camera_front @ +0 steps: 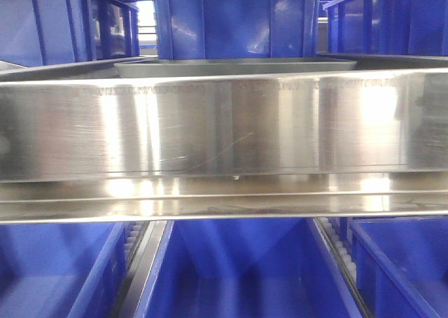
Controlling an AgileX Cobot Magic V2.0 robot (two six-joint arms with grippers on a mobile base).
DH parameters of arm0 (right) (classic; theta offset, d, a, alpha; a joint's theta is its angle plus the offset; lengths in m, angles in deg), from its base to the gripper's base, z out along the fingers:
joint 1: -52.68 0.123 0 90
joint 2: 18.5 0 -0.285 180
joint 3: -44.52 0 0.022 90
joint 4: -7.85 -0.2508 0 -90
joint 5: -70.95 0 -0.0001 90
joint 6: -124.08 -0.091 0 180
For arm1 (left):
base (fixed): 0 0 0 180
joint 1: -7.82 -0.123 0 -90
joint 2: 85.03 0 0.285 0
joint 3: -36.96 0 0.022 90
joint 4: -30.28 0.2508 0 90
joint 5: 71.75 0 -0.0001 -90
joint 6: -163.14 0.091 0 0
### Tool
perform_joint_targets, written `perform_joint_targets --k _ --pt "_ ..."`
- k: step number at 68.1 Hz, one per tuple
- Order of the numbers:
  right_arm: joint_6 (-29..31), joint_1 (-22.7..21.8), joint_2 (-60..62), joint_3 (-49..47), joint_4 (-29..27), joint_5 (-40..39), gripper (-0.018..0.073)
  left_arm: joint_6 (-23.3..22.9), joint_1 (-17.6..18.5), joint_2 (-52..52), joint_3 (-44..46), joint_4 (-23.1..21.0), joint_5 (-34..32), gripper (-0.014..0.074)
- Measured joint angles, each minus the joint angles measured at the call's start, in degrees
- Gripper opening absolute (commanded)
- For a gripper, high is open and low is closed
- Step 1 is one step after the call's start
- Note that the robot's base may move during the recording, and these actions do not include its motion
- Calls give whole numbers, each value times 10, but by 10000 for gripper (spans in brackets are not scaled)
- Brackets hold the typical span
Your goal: Move two blue bins to right shelf middle
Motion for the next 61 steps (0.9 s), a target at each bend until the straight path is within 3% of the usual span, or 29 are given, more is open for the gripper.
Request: perform_joint_targets --k 61 --pt "0 0 0 0 2 0 -166 0 0 0 0 0 -8 -111"
